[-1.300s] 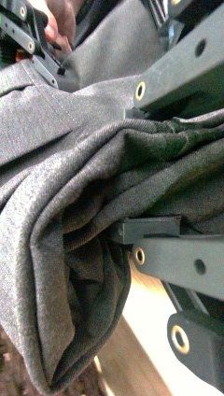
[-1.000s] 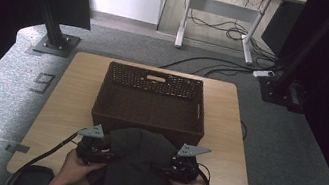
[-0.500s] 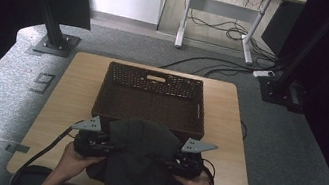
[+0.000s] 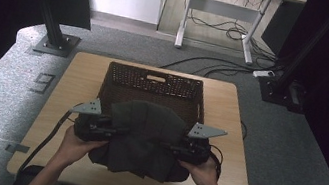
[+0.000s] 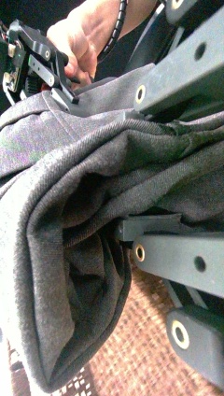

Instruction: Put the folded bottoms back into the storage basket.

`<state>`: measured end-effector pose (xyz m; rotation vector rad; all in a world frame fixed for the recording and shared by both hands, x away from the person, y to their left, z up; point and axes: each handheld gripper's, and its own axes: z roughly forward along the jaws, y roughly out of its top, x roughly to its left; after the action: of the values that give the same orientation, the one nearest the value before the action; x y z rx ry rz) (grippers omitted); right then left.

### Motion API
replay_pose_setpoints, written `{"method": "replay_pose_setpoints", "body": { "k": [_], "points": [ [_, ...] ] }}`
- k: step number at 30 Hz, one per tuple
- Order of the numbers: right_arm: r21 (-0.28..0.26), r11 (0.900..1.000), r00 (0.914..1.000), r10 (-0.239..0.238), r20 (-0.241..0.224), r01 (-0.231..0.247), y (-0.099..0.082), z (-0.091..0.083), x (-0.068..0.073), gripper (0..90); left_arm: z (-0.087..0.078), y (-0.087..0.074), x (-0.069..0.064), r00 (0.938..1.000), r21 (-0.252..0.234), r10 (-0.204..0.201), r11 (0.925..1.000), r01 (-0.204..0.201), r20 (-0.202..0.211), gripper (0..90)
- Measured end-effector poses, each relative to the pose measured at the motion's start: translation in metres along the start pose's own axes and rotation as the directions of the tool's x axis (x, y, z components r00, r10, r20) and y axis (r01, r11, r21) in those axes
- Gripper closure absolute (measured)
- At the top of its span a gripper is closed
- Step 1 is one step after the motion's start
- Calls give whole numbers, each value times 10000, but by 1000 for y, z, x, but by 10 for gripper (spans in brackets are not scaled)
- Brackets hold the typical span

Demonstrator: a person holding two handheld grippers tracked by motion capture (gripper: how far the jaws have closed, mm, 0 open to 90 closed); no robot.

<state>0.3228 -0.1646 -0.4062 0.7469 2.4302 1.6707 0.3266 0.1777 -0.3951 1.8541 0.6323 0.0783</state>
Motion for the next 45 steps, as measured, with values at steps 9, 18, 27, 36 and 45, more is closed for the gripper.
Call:
{"method": "replay_pose_setpoints", "body": {
  "k": [9, 18, 27, 36, 45],
  "points": [
    [-264, 9994, 9987, -227, 462, 239, 38, -3, -16, 631, -2, 39, 15, 9996, -290, 203, 9994, -209, -219, 635],
    [-481, 9969, 9924, -564, 1089, 619, 69, 2, -35, 632, 2, 72, 35, 9973, -384, 462, 9981, -485, -571, 635],
    [-491, 9951, 9843, -771, 1587, 859, 89, 16, -56, 632, 11, 91, 61, 9952, -345, 562, 9977, -592, -806, 635],
    [-74, 9969, 9751, -757, 2086, 789, 94, 38, -85, 633, 33, 90, 99, 9950, -93, 380, 9992, -390, -926, 636],
    [432, 9982, 9677, -519, 2467, 425, 81, 67, -109, 633, 58, 75, 125, 9920, 536, 234, 9984, -169, -1240, 637]
  ]
}}
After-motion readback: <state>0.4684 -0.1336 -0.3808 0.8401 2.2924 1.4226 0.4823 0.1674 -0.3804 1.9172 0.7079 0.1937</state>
